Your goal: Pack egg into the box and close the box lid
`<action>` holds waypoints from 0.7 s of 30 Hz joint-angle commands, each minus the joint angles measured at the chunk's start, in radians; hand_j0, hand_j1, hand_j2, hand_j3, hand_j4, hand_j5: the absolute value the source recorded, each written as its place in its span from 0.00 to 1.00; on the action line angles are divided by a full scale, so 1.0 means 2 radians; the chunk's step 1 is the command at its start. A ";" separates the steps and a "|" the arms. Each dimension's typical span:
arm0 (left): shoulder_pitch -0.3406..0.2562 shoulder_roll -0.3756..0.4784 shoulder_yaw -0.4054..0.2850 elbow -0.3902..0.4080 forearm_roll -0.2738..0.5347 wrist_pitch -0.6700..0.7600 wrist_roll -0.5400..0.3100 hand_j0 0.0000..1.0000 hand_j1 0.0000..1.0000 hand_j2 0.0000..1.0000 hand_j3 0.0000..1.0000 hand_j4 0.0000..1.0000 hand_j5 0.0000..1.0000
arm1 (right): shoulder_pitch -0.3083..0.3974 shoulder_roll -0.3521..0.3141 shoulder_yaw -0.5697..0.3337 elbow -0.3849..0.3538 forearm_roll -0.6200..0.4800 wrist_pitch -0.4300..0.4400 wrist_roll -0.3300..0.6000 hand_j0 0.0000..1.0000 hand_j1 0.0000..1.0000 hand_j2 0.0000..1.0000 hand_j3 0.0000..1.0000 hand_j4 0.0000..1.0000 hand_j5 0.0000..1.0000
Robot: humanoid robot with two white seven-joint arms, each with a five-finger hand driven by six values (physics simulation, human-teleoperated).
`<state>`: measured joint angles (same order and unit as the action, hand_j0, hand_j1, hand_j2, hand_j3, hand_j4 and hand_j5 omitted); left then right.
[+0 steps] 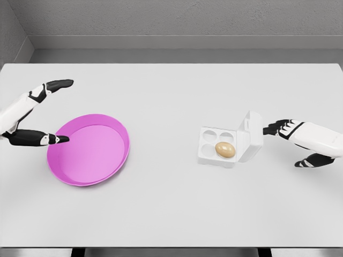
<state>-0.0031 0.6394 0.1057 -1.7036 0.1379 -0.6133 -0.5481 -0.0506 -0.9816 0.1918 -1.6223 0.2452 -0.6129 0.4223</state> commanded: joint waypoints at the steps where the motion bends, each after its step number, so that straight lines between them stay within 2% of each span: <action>1: 0.000 -0.001 -0.001 0.000 0.003 0.001 0.000 1.00 1.00 1.00 1.00 1.00 1.00 | 0.000 -0.002 0.000 -0.010 -0.003 0.001 0.000 1.00 1.00 1.00 1.00 1.00 1.00; 14: -0.002 0.002 -0.010 -0.001 0.004 0.001 0.000 1.00 1.00 1.00 1.00 1.00 1.00 | -0.001 -0.002 0.000 -0.056 -0.004 0.001 0.000 1.00 1.00 1.00 1.00 1.00 1.00; 21: -0.001 0.001 -0.010 -0.004 0.004 0.001 0.000 1.00 1.00 1.00 1.00 1.00 1.00 | -0.003 0.000 0.005 -0.066 -0.004 0.001 0.000 1.00 1.00 1.00 1.00 1.00 1.00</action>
<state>-0.0046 0.6412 0.0860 -1.7097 0.1368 -0.6133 -0.5481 -0.0583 -0.9816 0.1963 -1.7476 0.2438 -0.6129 0.4224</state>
